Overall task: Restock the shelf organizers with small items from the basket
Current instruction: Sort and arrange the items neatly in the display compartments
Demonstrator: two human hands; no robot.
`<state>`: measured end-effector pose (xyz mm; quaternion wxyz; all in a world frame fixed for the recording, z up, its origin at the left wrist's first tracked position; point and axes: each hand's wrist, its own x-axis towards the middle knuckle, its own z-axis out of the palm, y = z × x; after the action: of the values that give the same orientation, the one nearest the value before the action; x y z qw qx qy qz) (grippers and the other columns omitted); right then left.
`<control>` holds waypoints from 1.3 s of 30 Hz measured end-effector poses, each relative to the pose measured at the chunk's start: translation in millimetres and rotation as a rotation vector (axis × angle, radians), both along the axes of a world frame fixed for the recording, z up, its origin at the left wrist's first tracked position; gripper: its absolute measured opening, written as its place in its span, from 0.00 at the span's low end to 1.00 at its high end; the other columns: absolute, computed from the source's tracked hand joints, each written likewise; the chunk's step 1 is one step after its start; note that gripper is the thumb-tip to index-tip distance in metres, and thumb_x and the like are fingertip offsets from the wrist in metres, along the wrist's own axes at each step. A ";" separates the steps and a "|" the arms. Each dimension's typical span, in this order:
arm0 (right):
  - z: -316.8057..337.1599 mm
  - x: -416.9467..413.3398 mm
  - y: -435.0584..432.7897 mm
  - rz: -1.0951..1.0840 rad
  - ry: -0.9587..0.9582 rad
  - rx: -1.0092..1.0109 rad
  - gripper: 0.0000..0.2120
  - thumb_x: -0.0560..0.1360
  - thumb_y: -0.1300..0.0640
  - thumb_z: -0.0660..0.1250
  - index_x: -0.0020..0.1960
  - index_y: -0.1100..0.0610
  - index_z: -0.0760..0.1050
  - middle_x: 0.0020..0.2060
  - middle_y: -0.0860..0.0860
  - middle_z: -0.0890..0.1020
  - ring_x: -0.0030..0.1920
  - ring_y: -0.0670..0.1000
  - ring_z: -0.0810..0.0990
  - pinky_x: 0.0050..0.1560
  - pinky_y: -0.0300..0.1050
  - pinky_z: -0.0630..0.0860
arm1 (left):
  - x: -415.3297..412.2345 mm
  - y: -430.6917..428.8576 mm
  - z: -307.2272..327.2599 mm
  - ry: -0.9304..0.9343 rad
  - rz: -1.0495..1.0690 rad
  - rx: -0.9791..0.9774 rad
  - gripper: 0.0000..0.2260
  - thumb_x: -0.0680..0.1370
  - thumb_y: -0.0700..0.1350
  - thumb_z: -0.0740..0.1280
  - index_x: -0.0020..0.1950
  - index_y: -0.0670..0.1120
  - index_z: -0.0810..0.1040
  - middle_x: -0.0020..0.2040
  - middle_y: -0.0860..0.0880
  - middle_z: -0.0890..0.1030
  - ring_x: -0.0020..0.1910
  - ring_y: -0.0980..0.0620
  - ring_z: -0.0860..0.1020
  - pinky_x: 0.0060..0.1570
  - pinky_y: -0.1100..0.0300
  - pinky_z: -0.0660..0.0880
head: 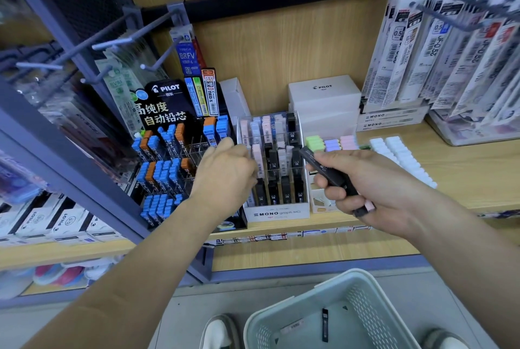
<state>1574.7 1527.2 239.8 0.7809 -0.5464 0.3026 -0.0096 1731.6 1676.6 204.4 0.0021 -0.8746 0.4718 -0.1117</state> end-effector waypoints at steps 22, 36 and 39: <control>-6.5 7.8 15.7 -0.043 -0.108 -0.093 0.06 0.74 0.59 0.70 0.48 0.61 0.80 0.29 0.50 0.74 0.26 0.44 0.68 0.18 0.32 0.57 | -40.8 -5.9 46.8 1.161 -0.040 -0.635 0.08 0.72 0.40 0.72 0.50 0.41 0.80 0.33 0.47 0.82 0.33 0.53 0.80 0.36 0.63 0.78; -6.1 9.0 6.7 -0.112 -0.005 0.098 0.10 0.75 0.68 0.60 0.54 0.61 0.74 0.36 0.57 0.84 0.28 0.48 0.68 0.22 0.35 0.60 | -30.2 -4.8 50.5 1.118 0.039 -0.632 0.08 0.70 0.34 0.74 0.47 0.43 0.81 0.35 0.47 0.84 0.33 0.49 0.82 0.41 0.59 0.81; -7.4 6.1 -1.8 -0.192 -0.049 0.228 0.16 0.70 0.74 0.53 0.52 0.60 0.70 0.48 0.64 0.82 0.32 0.50 0.71 0.26 0.37 0.67 | -20.1 -2.6 45.0 0.907 0.107 -0.608 0.08 0.71 0.37 0.74 0.48 0.48 0.82 0.38 0.52 0.82 0.35 0.54 0.83 0.45 0.62 0.81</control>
<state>1580.7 1525.4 232.5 0.8405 -0.4223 0.3335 -0.0630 1711.5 1674.0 249.3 -0.4485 -0.8191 0.3268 0.1456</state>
